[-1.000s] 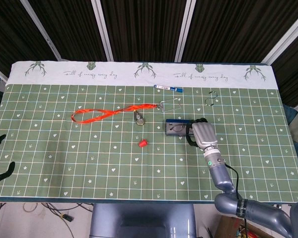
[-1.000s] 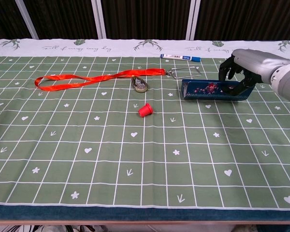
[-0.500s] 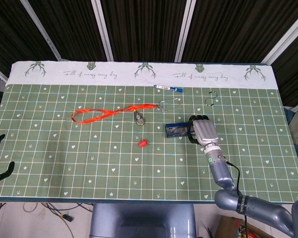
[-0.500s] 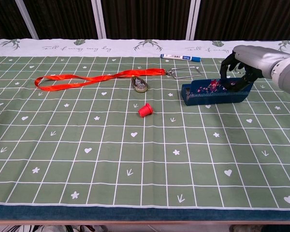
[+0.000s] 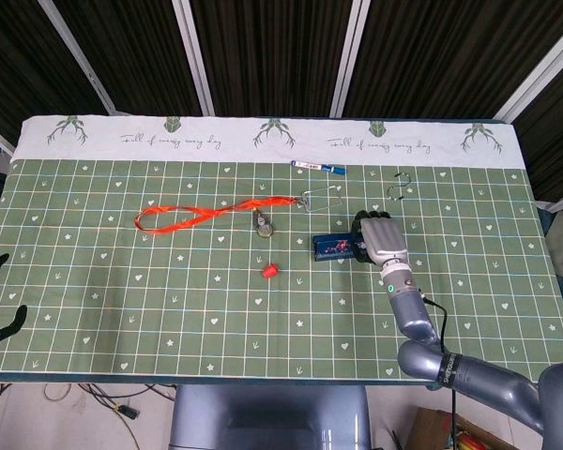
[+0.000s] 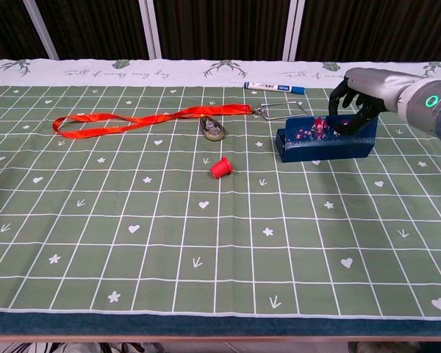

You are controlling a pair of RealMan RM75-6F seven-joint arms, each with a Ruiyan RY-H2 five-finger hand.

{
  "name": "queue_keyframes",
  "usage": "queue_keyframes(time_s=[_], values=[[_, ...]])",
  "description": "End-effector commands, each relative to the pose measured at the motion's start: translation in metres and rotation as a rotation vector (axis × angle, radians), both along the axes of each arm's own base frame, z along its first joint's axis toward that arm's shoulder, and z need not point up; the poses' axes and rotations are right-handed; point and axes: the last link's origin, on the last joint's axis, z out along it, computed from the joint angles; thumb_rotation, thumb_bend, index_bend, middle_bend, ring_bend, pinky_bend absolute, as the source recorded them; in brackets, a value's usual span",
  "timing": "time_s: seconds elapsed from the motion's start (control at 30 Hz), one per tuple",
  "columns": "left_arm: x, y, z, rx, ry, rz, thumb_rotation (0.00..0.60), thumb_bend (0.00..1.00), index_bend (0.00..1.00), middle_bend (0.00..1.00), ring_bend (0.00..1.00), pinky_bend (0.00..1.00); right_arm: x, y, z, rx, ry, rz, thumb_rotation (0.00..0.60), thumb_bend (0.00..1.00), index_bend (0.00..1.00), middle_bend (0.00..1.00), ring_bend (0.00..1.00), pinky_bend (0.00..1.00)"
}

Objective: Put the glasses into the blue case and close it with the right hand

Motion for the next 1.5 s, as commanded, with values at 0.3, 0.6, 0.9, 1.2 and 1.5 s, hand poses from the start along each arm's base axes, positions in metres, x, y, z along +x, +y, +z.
queue_keyframes(time_s=[0.3,0.6,0.9,1.2,1.5], values=[[0.000,0.000,0.000,-0.001,0.000,0.001,0.600,0.35,0.08,0.00,0.00,0.00,0.002,-0.013,-0.004,0.001,0.012,-0.029,0.600,0.52,0.72,0.26,0.24,0.21],[0.000,0.000,0.000,-0.004,-0.001,0.003,0.600,0.35,0.08,0.00,0.00,0.00,0.001,-0.019,-0.011,0.027,0.029,-0.047,0.600,0.52,0.67,0.25,0.22,0.21],[0.000,0.001,0.000,-0.004,-0.001,0.002,0.600,0.35,0.08,0.00,0.00,0.00,0.008,-0.019,-0.017,0.051,0.013,-0.041,0.600,0.51,0.16,0.20,0.20,0.21],[-0.001,0.001,0.000,-0.004,0.000,0.003,0.600,0.35,0.08,0.00,0.00,0.00,0.017,-0.021,-0.018,0.038,-0.008,-0.023,0.600,0.51,0.08,0.19,0.20,0.21],[-0.001,0.001,0.001,-0.001,-0.001,0.002,0.600,0.35,0.08,0.00,0.00,0.00,0.019,-0.004,0.025,-0.064,-0.069,0.026,0.600,0.44,0.09,0.19,0.20,0.21]])
